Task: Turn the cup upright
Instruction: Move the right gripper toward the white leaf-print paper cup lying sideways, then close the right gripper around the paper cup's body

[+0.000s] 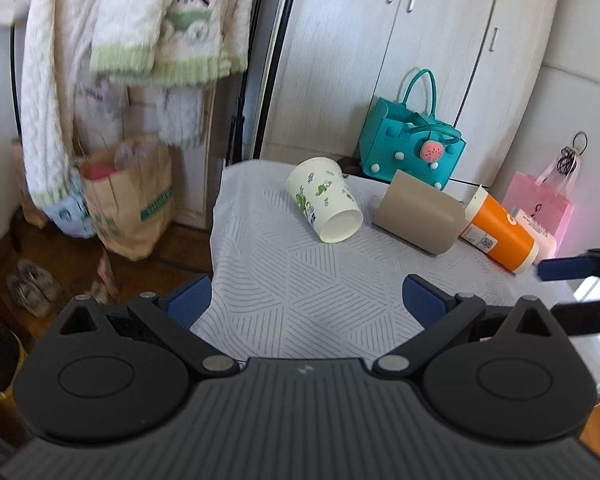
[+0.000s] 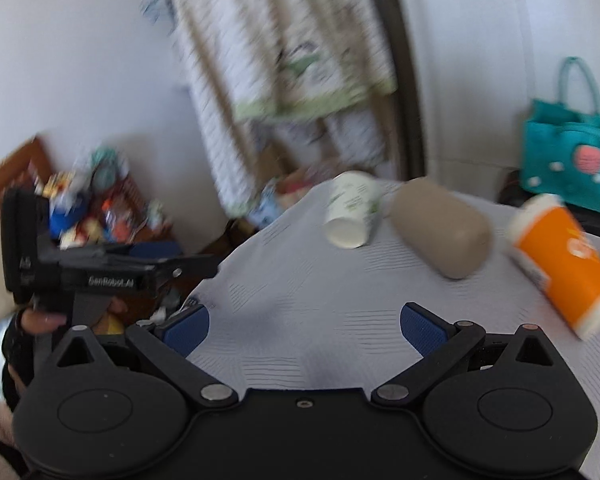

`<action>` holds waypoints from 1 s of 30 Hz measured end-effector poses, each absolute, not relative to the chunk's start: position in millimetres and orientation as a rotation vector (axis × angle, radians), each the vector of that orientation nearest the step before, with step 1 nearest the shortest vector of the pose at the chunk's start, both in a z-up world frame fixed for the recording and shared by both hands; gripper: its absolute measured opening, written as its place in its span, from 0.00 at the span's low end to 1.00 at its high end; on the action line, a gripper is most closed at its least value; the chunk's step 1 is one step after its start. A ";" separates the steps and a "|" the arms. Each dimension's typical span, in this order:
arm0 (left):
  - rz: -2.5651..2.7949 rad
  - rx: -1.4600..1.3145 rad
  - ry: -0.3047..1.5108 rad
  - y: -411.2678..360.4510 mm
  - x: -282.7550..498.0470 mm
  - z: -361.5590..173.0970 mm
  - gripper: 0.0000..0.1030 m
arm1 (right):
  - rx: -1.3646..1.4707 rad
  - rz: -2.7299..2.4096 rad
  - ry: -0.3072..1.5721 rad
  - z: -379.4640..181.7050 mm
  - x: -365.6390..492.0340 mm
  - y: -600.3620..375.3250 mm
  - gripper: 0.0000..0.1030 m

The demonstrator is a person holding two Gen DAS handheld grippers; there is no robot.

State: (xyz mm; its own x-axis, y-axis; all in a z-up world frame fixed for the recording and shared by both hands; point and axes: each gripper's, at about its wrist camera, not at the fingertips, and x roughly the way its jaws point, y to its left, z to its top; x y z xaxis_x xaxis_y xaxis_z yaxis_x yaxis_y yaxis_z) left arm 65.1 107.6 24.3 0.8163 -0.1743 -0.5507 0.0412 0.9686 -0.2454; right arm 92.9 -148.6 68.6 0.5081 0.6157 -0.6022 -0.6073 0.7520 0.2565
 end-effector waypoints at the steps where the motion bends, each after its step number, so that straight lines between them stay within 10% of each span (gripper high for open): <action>1: -0.121 -0.240 0.612 111.4 69.2 23.9 1.00 | -0.005 0.748 0.745 67.1 99.0 -138.2 1.00; 30: -0.285 -0.425 0.545 157.3 157.6 0.2 1.00 | -0.314 0.632 0.596 20.0 200.1 -36.6 0.81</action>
